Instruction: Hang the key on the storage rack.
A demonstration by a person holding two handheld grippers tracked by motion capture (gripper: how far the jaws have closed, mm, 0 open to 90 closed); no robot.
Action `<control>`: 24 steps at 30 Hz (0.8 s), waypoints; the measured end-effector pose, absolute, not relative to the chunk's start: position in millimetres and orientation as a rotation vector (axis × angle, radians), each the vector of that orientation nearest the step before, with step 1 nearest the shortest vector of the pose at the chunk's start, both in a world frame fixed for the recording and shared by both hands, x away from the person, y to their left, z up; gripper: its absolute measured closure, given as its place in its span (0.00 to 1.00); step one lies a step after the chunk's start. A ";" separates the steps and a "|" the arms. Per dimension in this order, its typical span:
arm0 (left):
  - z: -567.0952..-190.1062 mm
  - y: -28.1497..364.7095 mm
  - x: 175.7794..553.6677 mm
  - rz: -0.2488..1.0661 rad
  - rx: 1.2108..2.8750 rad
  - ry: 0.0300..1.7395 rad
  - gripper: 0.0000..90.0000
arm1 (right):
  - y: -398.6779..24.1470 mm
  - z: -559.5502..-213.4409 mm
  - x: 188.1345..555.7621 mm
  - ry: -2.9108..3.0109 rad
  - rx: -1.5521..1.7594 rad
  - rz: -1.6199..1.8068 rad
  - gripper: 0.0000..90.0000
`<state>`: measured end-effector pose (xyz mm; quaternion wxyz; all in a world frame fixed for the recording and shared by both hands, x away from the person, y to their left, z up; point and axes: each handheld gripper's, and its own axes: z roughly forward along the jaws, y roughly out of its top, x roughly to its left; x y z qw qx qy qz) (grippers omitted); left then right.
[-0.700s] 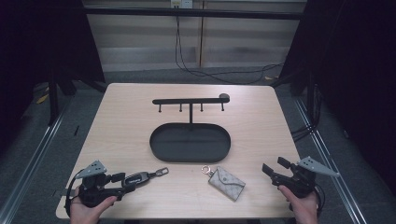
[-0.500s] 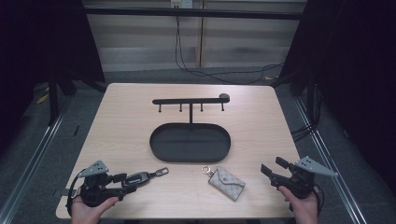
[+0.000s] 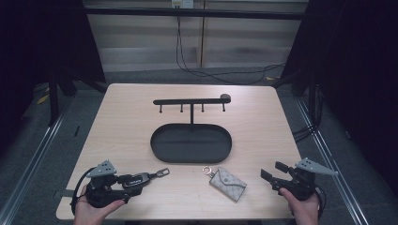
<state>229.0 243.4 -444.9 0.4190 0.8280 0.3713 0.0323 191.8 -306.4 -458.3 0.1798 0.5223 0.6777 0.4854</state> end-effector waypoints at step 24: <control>-424.0 206.9 262.7 0.060 2.312 0.843 0.42 | -301.0 -457.0 181.0 1.865 1.523 1.381 0.24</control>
